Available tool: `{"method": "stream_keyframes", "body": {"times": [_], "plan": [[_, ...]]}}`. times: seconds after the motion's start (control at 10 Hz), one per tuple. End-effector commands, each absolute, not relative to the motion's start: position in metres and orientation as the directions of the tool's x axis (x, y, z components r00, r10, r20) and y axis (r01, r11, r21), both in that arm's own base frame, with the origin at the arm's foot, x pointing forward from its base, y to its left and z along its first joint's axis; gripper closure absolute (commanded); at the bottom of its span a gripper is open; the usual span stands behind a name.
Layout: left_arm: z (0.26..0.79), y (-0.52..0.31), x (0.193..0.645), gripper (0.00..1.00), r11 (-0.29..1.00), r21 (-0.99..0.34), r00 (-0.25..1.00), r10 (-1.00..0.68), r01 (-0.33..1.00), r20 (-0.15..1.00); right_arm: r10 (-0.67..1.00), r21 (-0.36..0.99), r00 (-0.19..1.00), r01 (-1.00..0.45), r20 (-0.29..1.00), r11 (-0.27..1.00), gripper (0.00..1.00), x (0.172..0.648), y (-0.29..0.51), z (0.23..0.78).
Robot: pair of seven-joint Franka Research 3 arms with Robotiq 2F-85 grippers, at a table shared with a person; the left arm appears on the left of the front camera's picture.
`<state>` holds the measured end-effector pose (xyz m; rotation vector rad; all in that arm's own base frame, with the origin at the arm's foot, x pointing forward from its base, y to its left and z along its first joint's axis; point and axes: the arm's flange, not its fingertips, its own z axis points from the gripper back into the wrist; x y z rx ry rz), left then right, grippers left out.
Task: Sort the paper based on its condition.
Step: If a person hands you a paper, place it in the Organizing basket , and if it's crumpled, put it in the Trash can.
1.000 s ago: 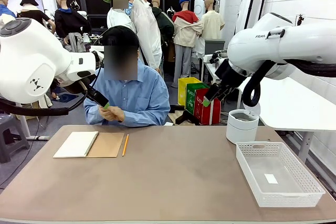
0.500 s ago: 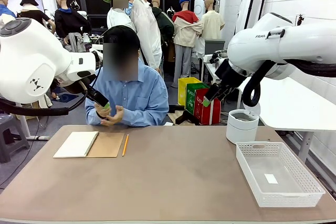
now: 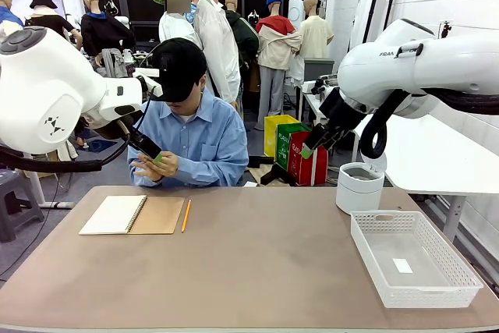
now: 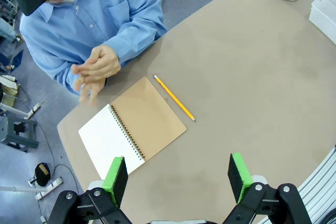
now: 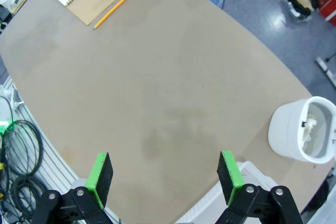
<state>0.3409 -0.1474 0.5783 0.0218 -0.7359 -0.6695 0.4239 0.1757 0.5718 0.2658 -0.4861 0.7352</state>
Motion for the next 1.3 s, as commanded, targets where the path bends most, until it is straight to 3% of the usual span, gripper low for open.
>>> {"method": "stream_keyframes", "body": {"times": [0.0,1.2], "plan": [[0.5783,-0.1472,0.3408,0.00,0.792,0.248,0.542,-0.574,0.558,0.613,0.578,0.064,0.640,-0.696,0.506,0.715,0.00,0.4234,0.1758,0.5721],[0.5783,-0.1472,0.3408,0.00,0.792,0.248,0.542,-0.574,0.558,0.613,0.578,0.064,0.640,-0.696,0.506,0.715,0.00,0.4234,0.1758,0.5721]]}}
